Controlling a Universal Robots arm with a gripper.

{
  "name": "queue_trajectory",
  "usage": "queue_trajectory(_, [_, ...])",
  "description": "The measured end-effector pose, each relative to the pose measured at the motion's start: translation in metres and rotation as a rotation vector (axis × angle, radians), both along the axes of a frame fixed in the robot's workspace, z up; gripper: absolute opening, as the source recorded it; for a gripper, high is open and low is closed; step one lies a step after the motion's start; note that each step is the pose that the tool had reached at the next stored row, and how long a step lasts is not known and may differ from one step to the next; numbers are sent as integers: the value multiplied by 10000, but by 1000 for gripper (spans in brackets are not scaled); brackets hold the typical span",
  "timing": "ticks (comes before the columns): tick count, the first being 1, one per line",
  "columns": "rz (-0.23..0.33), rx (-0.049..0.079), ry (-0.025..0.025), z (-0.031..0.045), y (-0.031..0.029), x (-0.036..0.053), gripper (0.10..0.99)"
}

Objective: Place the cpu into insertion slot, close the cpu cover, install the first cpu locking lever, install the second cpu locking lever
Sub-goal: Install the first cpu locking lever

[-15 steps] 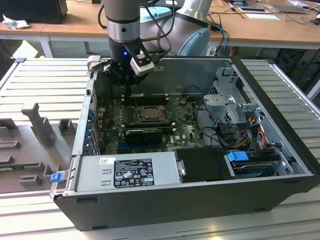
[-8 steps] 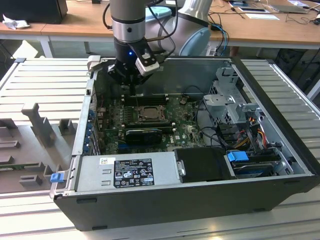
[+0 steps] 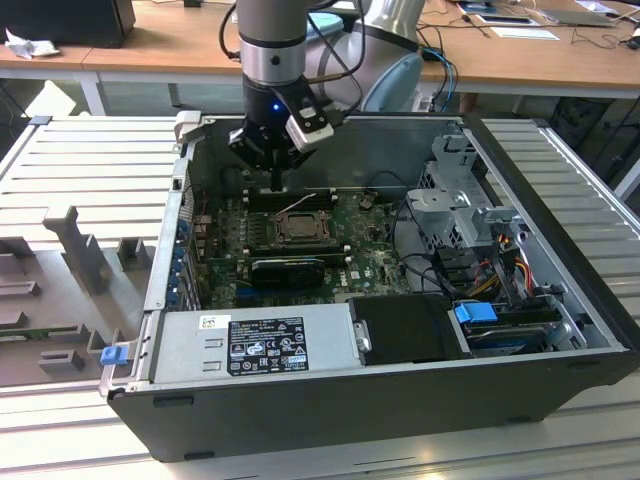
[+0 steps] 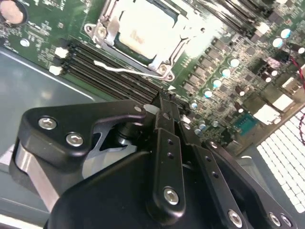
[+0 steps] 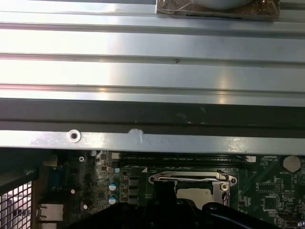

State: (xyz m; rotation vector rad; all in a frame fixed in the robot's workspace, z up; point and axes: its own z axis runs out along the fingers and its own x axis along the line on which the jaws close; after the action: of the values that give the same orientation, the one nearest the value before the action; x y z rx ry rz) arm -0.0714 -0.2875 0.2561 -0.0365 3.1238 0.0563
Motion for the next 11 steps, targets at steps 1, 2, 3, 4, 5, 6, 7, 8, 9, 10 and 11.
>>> queue_trajectory(1, [-1, 0, 0, -1, 0, 17, 106])
queue_trajectory(2, [-1, 1, -1, -3, 0, 28, 106])
queue_trajectory(3, [-1, 1, -1, -4, 0, 40, 106])
queue_trajectory(4, [-2, 1, -1, -5, 0, 47, 106])
queue_trajectory(5, [-1, 0, 0, -5, 0, 49, 106])
queue_trajectory(6, [-2, -1, 1, -6, -1, 50, 106])
queue_trajectory(7, [-2, -1, 0, -6, -1, 52, 106])
queue_trajectory(8, [-1, 0, 0, -8, -2, 53, 106])
queue_trajectory(9, [-1, 0, -1, -8, -3, 55, 106])
queue_trajectory(10, [0, 1, 0, -10, -3, 57, 106])
queue_trajectory(11, [-1, 3, -2, -12, -4, 58, 106])
